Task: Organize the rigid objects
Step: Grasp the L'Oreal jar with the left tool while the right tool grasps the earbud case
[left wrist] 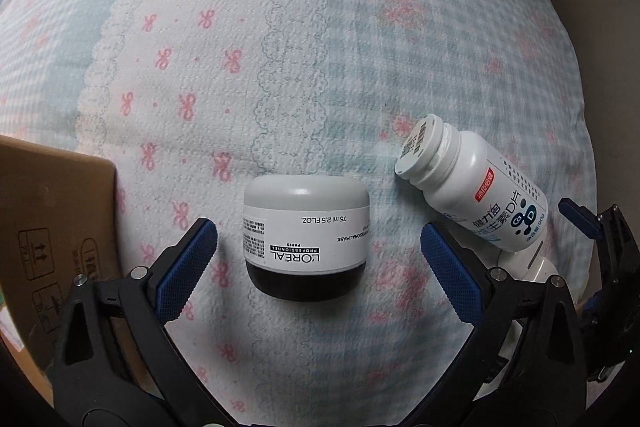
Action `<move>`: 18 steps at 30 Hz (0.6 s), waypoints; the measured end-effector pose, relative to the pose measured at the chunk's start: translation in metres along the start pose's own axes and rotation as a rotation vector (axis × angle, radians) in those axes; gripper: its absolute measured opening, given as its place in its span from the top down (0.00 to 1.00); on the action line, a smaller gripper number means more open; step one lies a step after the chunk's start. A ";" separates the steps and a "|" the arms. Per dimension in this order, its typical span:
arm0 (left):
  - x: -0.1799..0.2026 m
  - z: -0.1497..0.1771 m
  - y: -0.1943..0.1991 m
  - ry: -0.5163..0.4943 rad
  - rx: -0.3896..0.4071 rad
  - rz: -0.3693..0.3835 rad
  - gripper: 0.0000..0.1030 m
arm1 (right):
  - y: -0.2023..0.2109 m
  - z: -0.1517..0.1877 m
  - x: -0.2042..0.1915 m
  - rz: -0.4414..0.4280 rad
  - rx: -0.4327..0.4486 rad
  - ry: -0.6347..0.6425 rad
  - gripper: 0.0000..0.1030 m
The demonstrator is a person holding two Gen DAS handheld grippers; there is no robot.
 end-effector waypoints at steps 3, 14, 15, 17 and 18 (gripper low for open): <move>0.002 0.000 -0.005 -0.002 -0.006 -0.008 0.04 | -0.004 0.000 0.002 -0.018 -0.002 -0.006 0.22; -0.006 -0.001 -0.006 -0.033 0.004 -0.018 0.48 | -0.009 0.003 -0.013 -0.032 -0.021 0.030 0.44; -0.006 0.000 -0.005 -0.040 0.004 -0.016 0.48 | -0.008 0.003 -0.013 -0.032 -0.021 0.020 0.44; -0.005 0.001 -0.004 -0.059 0.001 -0.023 0.48 | -0.007 0.004 -0.013 -0.035 -0.023 0.001 0.44; -0.005 0.001 -0.003 -0.061 0.001 -0.022 0.48 | -0.006 0.004 -0.013 -0.035 -0.025 -0.006 0.44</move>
Point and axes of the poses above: each gripper's, at about its wrist camera, not at the fingertips, and y roughly against the way its jaws point, x to its right, z to its underside, the point moved 6 cm from there along -y, roughly the way its jaws point, and after that the axes turned 15 degrees about y, right-handed, at the moved point
